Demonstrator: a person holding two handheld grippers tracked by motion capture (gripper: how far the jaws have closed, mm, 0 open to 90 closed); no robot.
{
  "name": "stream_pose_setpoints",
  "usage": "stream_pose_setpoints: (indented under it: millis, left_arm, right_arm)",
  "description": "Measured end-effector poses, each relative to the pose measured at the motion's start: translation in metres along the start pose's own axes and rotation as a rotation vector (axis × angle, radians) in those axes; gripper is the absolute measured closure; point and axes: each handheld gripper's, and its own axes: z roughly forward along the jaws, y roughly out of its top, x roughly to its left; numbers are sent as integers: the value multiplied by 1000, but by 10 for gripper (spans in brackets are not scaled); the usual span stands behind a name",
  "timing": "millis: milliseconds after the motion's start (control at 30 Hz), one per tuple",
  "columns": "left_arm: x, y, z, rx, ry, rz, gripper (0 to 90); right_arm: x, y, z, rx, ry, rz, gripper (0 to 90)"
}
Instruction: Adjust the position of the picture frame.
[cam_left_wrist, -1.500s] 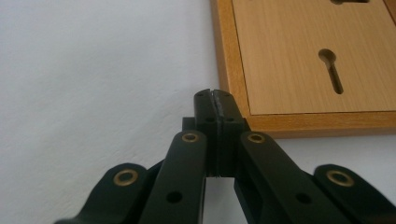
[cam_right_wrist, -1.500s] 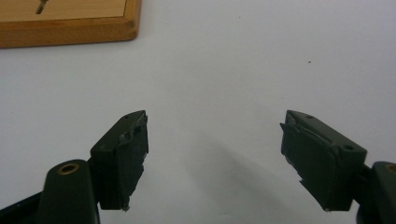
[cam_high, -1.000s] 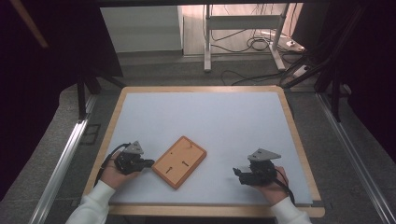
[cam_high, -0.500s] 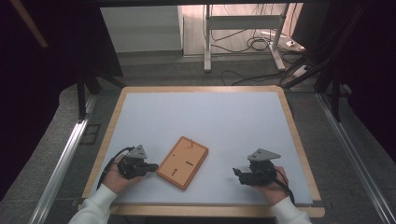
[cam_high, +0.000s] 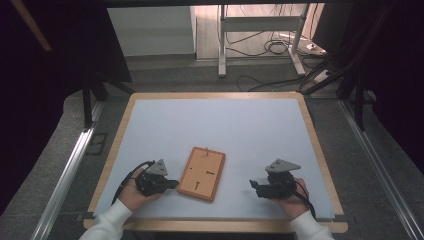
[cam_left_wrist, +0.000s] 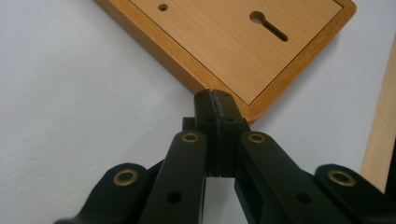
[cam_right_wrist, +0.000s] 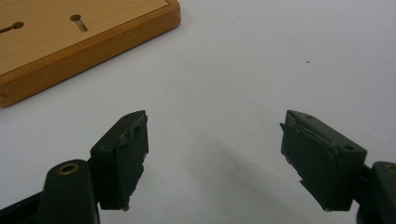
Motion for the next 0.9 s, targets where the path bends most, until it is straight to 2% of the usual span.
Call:
stream_pose_setpoints:
  millis: [367, 767, 900]
  left_arm:
    - [-13, 10, 10, -6, -16, 25, 900]
    - [-18, 16, 17, -21, -30, 31, 900]
    - [-16, 15, 16, -27, -9, 25, 900]
  right_arm:
    - [0, 0, 1, 1, 0, 0, 235]
    - [-1, 0, 1, 4, 0, 2, 232]
    - [-1, 0, 0, 2, -1, 3, 231]
